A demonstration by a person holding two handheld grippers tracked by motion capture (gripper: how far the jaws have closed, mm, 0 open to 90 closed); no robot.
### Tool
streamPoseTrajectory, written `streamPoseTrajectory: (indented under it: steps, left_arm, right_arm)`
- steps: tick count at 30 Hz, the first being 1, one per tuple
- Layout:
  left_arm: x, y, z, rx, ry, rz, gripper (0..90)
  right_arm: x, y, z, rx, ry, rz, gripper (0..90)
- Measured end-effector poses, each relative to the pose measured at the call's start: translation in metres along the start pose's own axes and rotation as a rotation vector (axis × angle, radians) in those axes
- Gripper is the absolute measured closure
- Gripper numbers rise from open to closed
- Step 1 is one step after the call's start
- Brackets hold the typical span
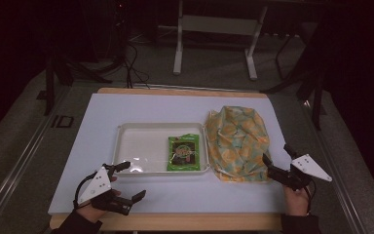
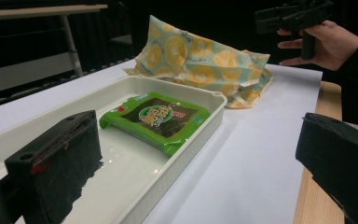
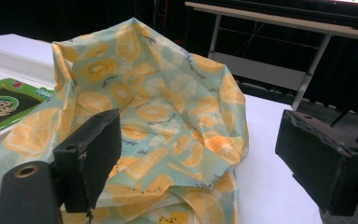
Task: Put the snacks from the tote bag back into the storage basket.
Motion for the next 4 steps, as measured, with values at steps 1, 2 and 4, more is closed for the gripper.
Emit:
streamPoseTrajectory:
  steps: [1, 2, 4]
  left_arm:
    - [0.0000, 0.0000, -0.0001, 0.000, 0.000, 0.000, 0.5]
    - [0.0000, 0.0000, -0.0001, 0.000, 0.000, 0.000, 0.5]
    - [0.0001, 0.0000, -0.0001, 0.000, 0.000, -0.001, 0.5]
  right_arm:
    - [-0.0001, 0.0000, 0.0000, -0.002, 0.000, -0.001, 14.3]
    - [-0.0001, 0.0000, 0.0000, -0.002, 0.000, -0.001, 14.3]
    - [0.0000, -0.0001, -0.0005, -0.002, -0.003, -0.003, 14.3]
Point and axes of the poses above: each handheld gripper's, and its own axes: x roughly backward along the jaws, z roughly out of its underside, y roughly to its left, the point moved 6 cm from there along -x, roughly forward along the jaws, and after that the axes turned 1 degree about y, right-handed, at the moved point
